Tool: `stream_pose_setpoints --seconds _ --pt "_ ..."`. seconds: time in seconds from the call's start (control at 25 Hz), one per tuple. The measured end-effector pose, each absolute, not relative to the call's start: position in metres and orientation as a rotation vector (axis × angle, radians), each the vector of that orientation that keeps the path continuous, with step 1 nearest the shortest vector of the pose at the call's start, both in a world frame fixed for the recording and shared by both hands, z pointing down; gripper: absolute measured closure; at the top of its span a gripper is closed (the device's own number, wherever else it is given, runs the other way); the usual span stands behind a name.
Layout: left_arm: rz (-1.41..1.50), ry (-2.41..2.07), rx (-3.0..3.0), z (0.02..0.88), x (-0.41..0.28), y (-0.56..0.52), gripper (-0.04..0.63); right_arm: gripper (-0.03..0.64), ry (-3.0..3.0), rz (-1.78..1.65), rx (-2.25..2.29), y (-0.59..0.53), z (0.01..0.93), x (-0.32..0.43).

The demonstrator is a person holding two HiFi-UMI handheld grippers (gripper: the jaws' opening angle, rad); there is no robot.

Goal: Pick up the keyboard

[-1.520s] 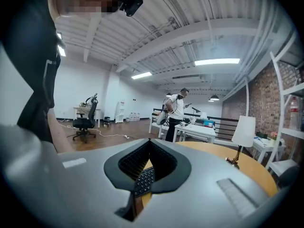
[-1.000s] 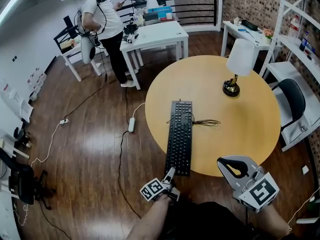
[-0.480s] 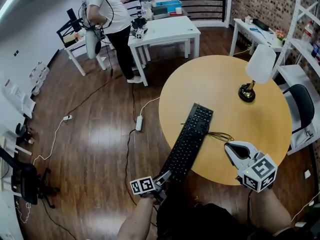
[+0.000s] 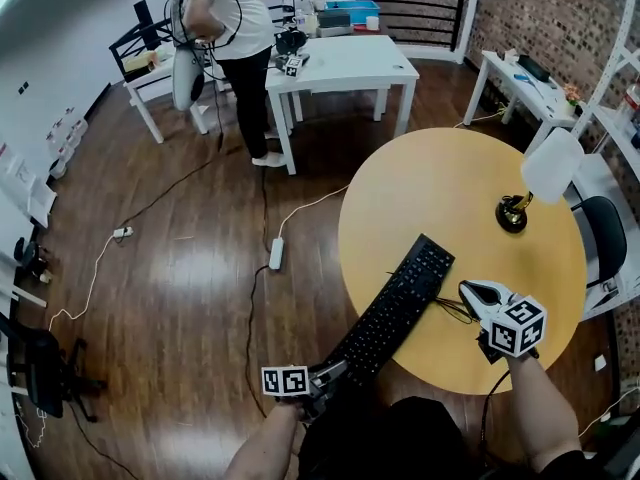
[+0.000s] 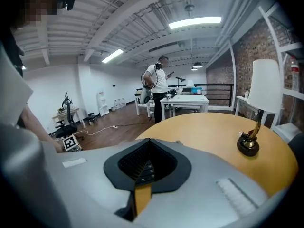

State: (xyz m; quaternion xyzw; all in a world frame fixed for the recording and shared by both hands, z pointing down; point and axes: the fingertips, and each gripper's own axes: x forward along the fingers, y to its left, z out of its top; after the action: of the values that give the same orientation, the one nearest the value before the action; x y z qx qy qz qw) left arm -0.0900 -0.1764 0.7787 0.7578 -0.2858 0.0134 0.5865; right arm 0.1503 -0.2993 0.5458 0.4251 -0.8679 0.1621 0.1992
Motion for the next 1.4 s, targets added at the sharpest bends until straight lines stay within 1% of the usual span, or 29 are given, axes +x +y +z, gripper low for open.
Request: stream_pose_setpoints --seconds 0.16,0.24,0.32,0.44,0.76,0.8,0.96,1.0,1.24,1.28,1.4 --pt "0.062 -0.626 1.778 0.775 -0.106 -0.191 0.325 0.612 -2.343 0.517 1.168 -0.345 0.570 0.156" --pt "0.079 -0.619 1.782 0.775 -0.107 -0.193 0.324 0.595 -2.318 0.563 1.140 -0.361 0.585 0.161" --pt "0.087 -0.615 1.781 0.778 -0.108 -0.196 0.322 0.593 -2.298 0.599 1.079 -0.377 0.603 0.163" --pt "0.100 -0.597 1.774 0.779 -0.108 -0.200 0.321 0.520 -2.276 0.692 1.004 -0.404 0.624 0.169" --pt "0.112 -0.531 1.786 0.779 -0.110 -0.213 0.319 0.372 -2.227 0.895 0.792 -0.455 0.678 0.182" --pt "0.109 -0.519 1.792 0.781 -0.108 -0.213 0.321 0.363 -2.225 0.912 0.765 -0.460 0.685 0.183" --pt "0.113 -0.486 1.818 0.790 -0.107 -0.211 0.318 0.352 -2.191 0.919 0.635 -0.462 0.716 0.185" --pt "0.118 -0.482 1.824 0.792 -0.109 -0.213 0.318 0.337 -2.192 0.935 0.601 -0.465 0.719 0.183" --pt "0.109 -0.441 1.819 0.798 -0.110 -0.220 0.318 0.327 -2.171 1.101 0.391 -0.457 0.729 0.173" --pt "0.105 -0.433 1.827 0.798 -0.110 -0.221 0.318 0.331 -2.181 1.127 0.368 -0.455 0.729 0.171" --pt "0.079 -0.421 1.849 0.799 -0.111 -0.227 0.319 0.406 -2.243 1.225 0.270 -0.451 0.720 0.160"
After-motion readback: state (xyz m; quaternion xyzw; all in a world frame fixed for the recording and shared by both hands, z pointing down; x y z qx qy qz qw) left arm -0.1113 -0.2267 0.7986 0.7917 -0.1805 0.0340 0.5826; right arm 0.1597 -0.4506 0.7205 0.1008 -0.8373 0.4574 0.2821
